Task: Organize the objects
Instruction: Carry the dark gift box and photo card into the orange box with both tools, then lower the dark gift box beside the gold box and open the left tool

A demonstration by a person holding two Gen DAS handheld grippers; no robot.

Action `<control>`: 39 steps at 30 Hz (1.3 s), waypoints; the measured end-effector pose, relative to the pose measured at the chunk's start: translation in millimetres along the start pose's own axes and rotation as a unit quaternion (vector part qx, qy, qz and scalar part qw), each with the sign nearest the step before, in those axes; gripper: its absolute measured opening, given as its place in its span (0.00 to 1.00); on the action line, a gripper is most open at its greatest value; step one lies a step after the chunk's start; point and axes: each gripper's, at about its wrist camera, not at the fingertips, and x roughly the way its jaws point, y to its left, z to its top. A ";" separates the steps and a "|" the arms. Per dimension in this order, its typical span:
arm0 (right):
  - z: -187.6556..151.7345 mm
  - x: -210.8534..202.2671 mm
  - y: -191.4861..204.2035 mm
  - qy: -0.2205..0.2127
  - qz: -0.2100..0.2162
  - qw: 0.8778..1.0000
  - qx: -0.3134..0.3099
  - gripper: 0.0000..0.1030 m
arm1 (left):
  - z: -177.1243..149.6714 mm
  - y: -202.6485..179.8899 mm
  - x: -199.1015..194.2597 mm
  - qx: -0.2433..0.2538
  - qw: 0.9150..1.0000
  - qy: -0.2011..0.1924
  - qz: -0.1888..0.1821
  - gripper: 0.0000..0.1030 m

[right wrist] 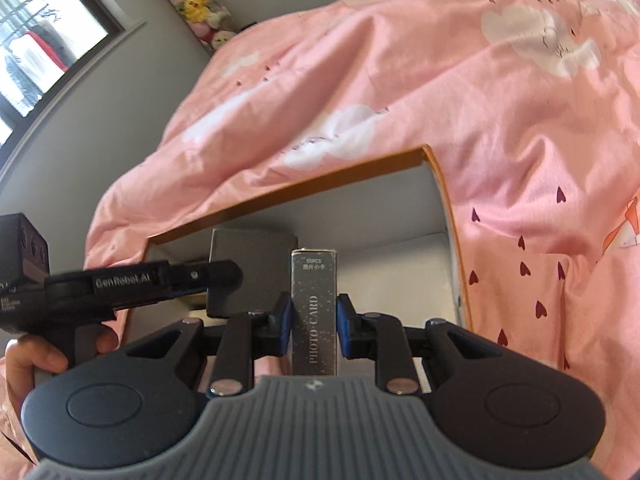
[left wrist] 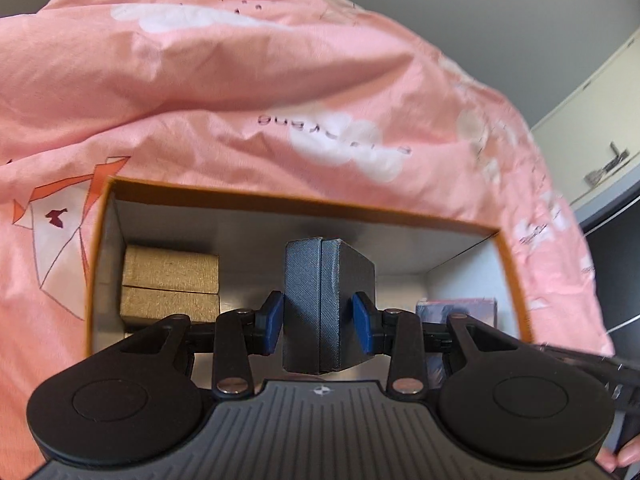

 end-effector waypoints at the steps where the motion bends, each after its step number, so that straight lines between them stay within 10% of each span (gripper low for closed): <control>1: 1.3 4.8 -3.1 0.004 -0.002 1.000 0.003 0.23 | -0.6 -0.6 3.5 0.005 1.000 0.003 0.007 0.41; 15: 8.5 38.8 -7.6 0.029 -0.005 1.000 0.005 0.23 | -0.1 -16.9 6.0 0.085 0.992 -0.005 0.091 0.50; 39: 19.2 89.0 35.4 0.062 -0.017 0.997 -0.035 0.23 | -2.2 -2.3 -43.3 0.068 0.994 -0.035 0.072 0.50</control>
